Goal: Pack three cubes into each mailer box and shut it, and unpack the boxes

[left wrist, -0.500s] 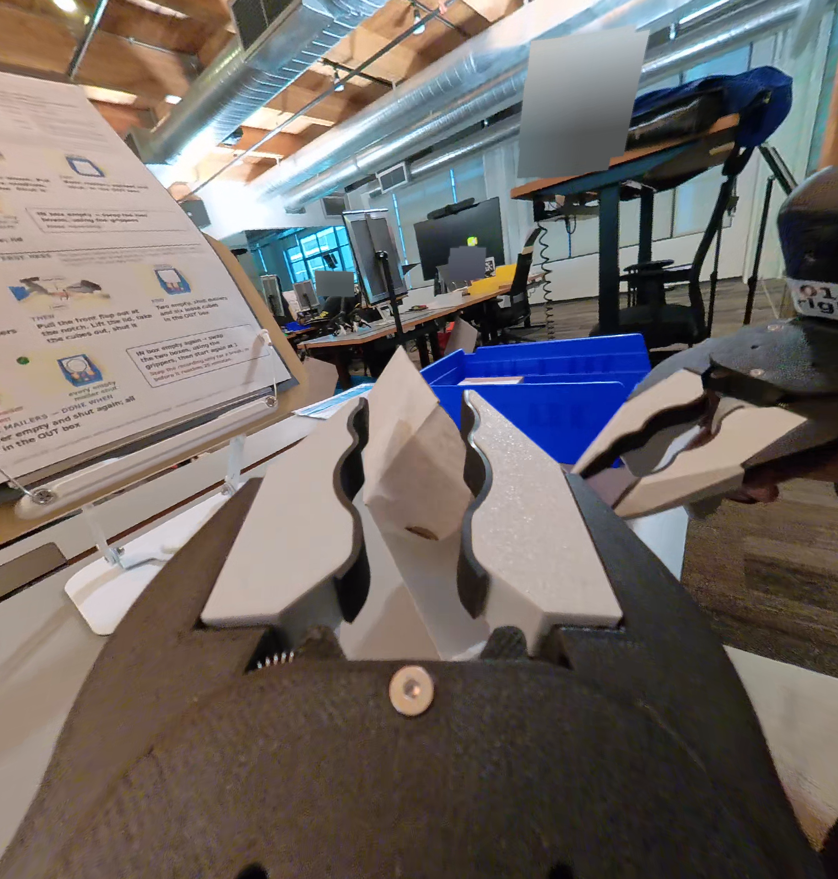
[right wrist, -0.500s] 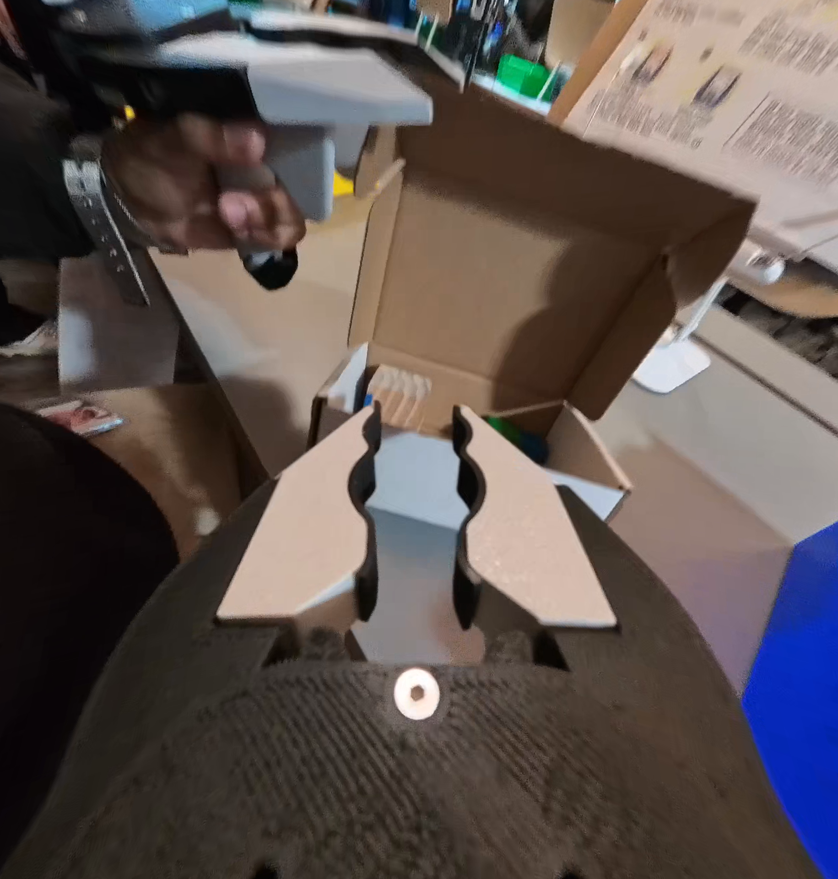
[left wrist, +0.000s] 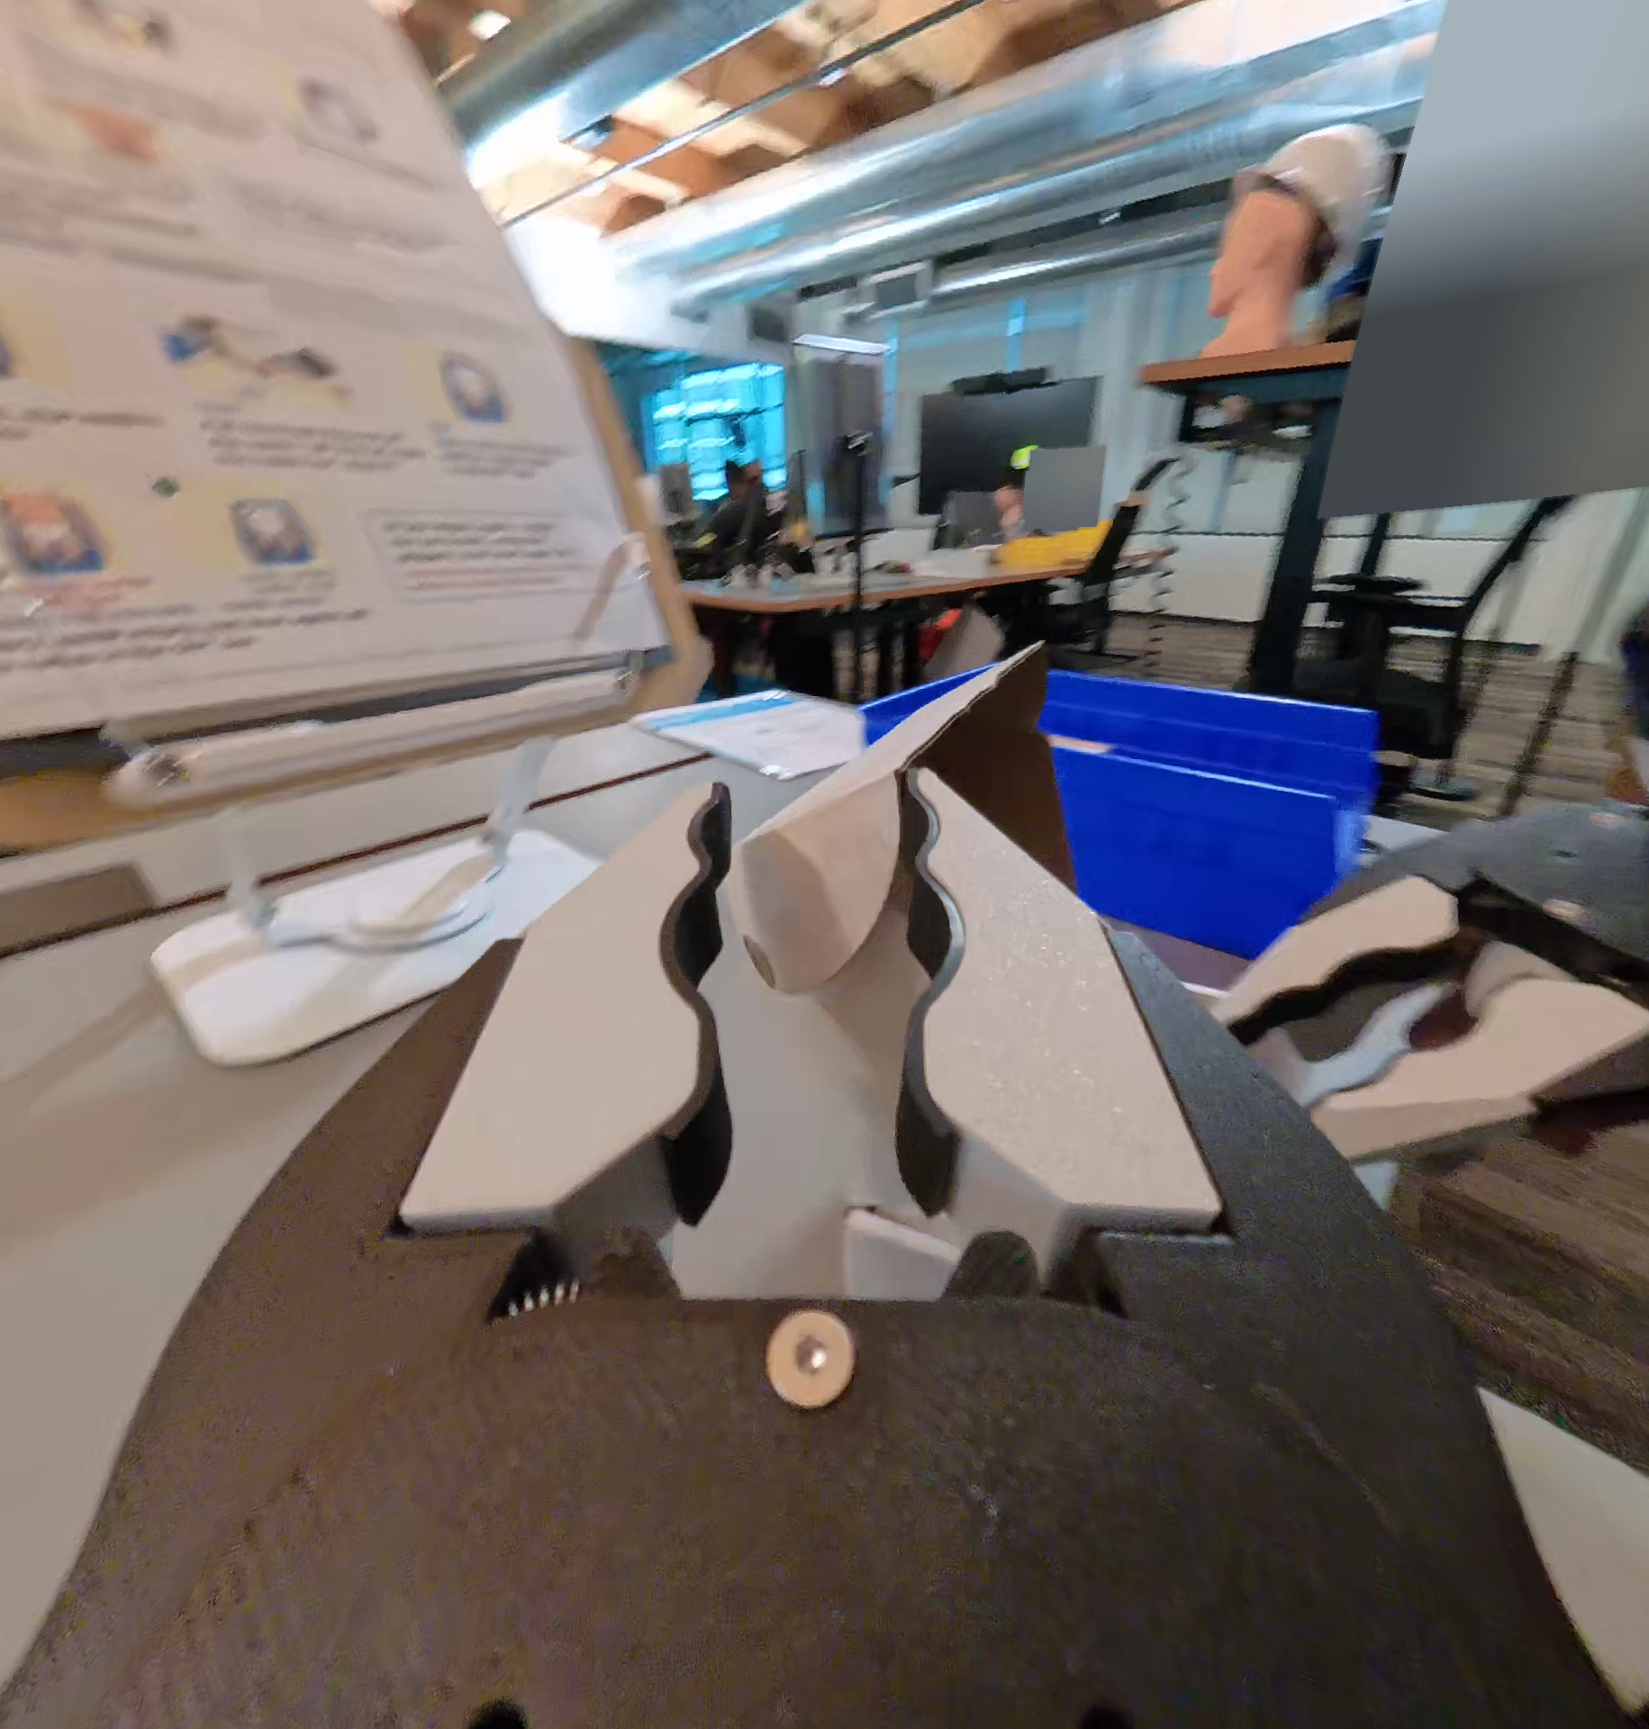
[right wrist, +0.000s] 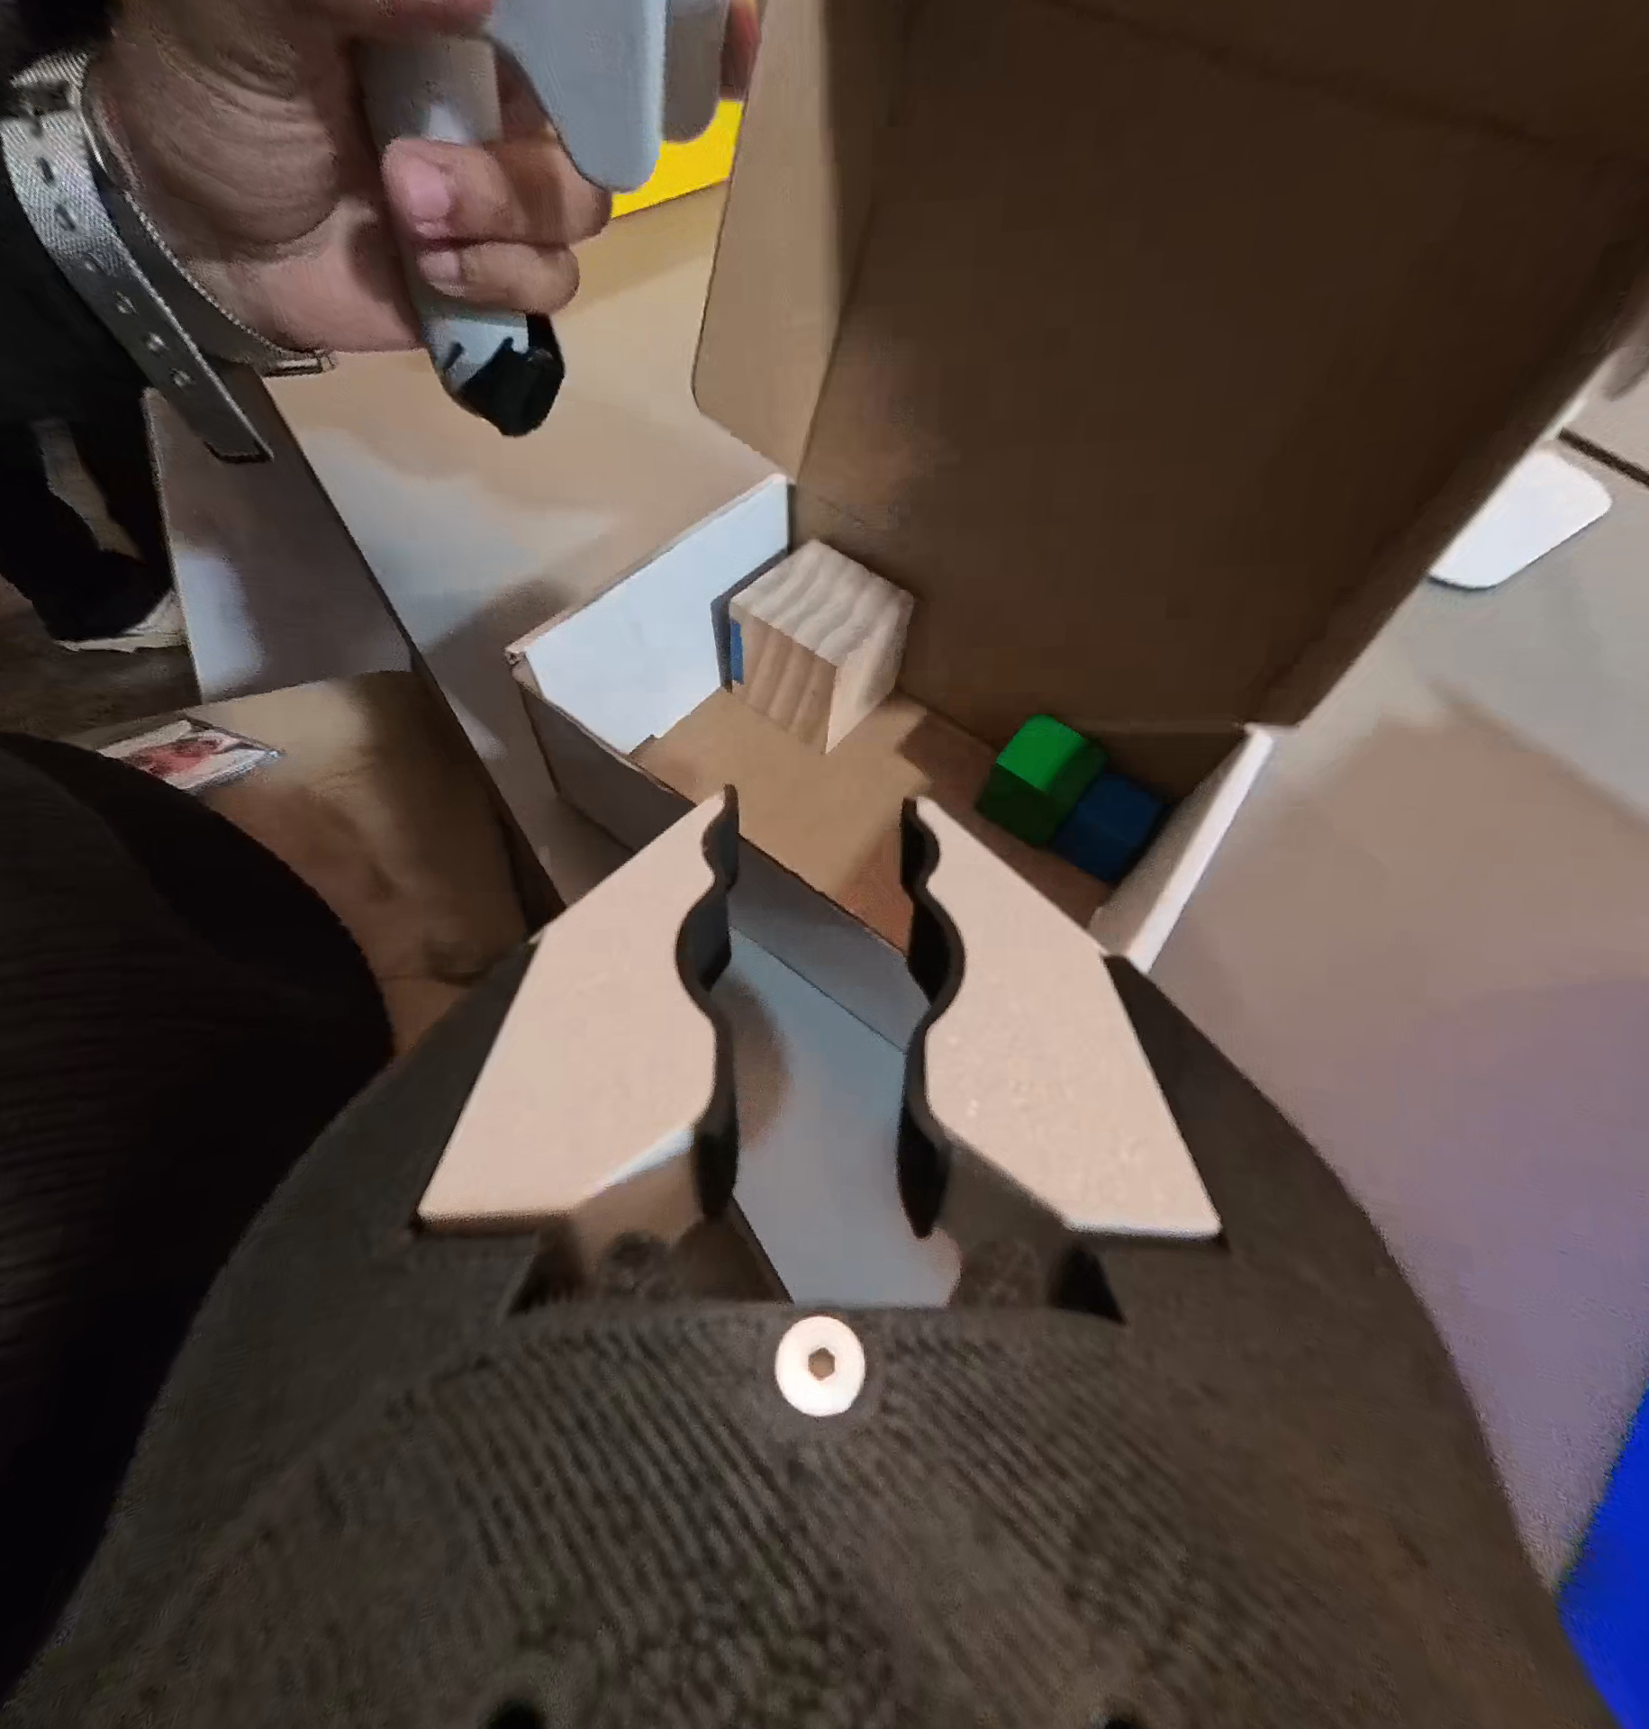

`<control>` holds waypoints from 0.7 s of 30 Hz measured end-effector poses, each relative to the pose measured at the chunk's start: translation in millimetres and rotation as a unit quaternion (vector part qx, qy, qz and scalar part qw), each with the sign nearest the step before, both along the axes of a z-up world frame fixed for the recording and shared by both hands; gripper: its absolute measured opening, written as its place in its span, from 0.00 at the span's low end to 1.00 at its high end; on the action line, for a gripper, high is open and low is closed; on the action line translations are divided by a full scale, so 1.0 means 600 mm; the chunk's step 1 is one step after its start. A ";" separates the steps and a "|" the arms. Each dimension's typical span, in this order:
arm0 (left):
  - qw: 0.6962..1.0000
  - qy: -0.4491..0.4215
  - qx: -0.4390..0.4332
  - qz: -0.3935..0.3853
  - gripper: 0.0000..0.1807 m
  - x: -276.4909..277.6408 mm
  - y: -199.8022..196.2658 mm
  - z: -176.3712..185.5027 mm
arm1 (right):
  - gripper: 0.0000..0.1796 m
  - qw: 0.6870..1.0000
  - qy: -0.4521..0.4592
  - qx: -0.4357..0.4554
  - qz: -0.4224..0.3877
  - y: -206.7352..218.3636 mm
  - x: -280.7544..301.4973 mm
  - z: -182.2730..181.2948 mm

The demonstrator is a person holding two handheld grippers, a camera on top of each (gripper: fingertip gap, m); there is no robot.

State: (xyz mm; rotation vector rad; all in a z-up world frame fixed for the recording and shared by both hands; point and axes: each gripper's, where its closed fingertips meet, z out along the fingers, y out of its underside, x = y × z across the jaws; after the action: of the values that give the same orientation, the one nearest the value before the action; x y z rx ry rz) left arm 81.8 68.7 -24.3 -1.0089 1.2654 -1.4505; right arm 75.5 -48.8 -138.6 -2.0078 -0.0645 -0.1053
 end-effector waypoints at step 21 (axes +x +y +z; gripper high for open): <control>0.948 0.122 -0.295 -0.010 0.13 -0.010 0.078 -0.079 | 0.22 0.997 0.026 0.012 -0.070 0.020 0.044 0.054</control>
State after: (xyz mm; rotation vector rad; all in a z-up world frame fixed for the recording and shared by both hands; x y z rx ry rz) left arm 76.0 115.6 -71.7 -1.6140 1.0209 -1.8138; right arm 102.1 -36.7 -106.1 -1.9890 0.1101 -0.1425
